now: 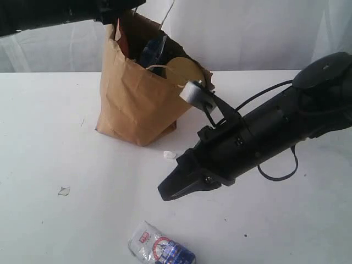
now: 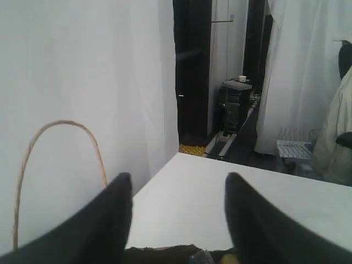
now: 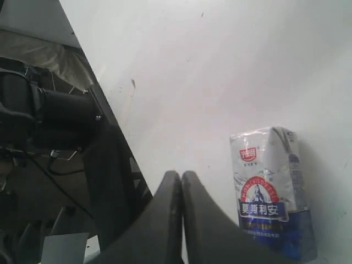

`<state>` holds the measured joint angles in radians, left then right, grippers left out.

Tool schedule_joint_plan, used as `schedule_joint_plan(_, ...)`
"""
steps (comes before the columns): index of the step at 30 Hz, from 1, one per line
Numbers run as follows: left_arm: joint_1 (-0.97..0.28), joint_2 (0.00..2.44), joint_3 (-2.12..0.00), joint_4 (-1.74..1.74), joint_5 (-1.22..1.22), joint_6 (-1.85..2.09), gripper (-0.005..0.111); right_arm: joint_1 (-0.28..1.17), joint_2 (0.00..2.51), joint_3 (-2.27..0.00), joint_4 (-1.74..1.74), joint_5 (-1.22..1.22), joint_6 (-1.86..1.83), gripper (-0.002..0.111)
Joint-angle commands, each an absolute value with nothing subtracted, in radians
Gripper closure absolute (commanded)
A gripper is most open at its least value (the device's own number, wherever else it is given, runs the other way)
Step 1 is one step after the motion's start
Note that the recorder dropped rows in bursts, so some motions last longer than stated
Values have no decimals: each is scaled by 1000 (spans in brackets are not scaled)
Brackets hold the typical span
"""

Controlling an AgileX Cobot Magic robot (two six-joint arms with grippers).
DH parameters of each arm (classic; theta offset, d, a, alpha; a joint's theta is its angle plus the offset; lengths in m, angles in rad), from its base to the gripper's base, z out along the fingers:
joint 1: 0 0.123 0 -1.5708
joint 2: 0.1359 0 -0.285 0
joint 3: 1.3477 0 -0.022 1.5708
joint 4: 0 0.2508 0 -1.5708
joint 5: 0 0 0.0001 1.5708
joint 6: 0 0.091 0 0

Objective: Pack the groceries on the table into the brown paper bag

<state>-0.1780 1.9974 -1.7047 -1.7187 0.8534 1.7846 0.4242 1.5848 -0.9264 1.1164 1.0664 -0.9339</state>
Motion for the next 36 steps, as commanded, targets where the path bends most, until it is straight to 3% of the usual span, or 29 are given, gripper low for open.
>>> schedule_joint_plan(1,-176,1989,-1713,-1744,880,1786,33,418,1580,-929,1117,1073,-934,108)
schedule_joint_plan(4,-139,1939,-1713,-1744,866,1719,40,418,1580,-929,1049,1053,-952,108)
schedule_joint_plan(6,-91,1895,-1713,-1703,803,1622,64,418,1580,-929,878,978,-961,108)
schedule_joint_plan(8,-14,1842,-1713,-1441,715,1401,106,418,1580,-929,708,837,-960,108)
schedule_joint_plan(15,163,1775,-1586,-1057,592,726,107,418,1611,-929,688,278,-1077,106)
schedule_joint_plan(23,178,1767,-1354,-1113,545,848,107,469,1741,-989,792,251,-1198,71)
schedule_joint_plan(31,178,1713,-1269,-1206,497,913,107,551,1849,-1058,925,68,-1200,71)
schedule_joint_plan(36,178,1697,-1222,-1206,486,981,107,579,1925,-1106,954,96,-1200,71)
